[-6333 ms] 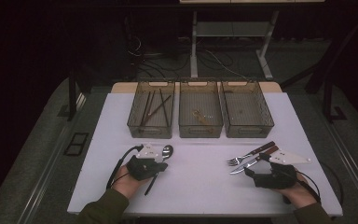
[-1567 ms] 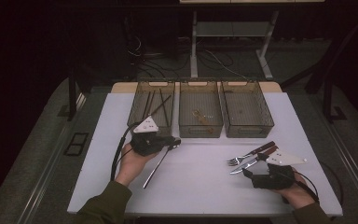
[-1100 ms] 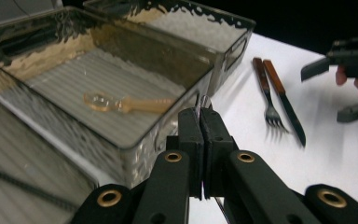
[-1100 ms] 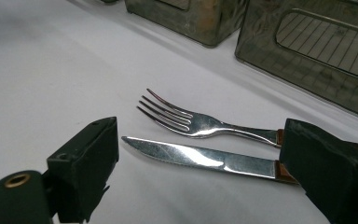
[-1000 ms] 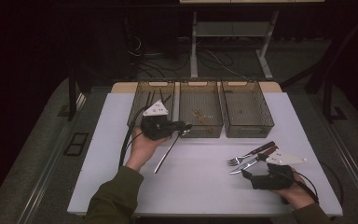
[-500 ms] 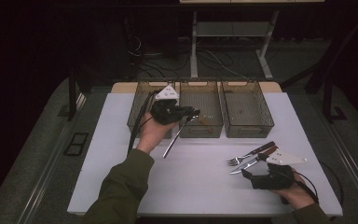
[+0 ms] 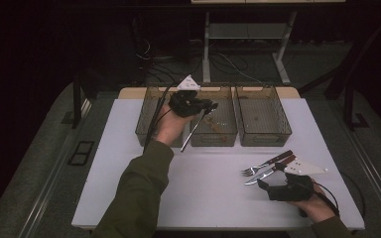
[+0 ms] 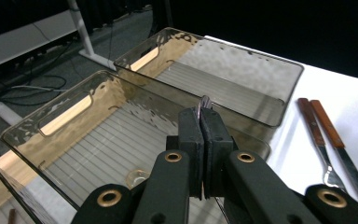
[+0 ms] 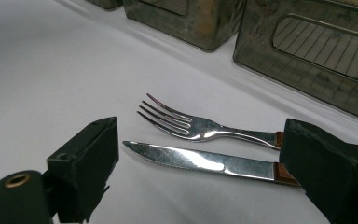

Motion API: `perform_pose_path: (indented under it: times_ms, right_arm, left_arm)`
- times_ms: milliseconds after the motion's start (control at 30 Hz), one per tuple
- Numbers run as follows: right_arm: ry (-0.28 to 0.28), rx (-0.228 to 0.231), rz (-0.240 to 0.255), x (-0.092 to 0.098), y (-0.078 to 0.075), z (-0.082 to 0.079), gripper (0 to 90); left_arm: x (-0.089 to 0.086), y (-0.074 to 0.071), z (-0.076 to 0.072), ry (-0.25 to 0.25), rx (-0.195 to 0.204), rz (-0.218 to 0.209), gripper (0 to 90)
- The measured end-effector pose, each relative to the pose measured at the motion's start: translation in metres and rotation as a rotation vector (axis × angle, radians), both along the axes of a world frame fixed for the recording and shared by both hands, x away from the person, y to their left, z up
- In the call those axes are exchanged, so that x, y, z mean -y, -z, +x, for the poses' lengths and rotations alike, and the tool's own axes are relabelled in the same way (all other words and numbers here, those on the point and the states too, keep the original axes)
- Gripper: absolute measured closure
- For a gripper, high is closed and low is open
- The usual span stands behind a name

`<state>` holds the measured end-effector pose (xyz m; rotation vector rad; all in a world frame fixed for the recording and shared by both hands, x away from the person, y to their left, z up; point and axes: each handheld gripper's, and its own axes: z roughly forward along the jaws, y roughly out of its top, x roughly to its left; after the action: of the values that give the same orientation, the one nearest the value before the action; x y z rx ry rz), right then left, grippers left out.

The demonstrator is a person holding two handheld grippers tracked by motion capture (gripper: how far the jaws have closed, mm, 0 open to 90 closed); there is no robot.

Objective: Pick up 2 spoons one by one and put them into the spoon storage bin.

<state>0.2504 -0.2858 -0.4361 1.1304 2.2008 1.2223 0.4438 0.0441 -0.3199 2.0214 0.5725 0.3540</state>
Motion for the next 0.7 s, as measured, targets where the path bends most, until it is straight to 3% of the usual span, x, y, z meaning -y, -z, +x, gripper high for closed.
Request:
perform_pose_path:
  times_ms: [200,700]
  right_arm:
    - [0.003,0.003,0.007,0.001,-0.001,0.0,11.8]
    - [0.003,0.008,0.025,0.002,-0.002,0.0,11.8]
  left_arm:
    - [0.007,-0.002,0.014,-0.023,0.0,0.001,88.0]
    - [0.019,-0.001,0.054,-0.108,0.058,0.026,87.9]
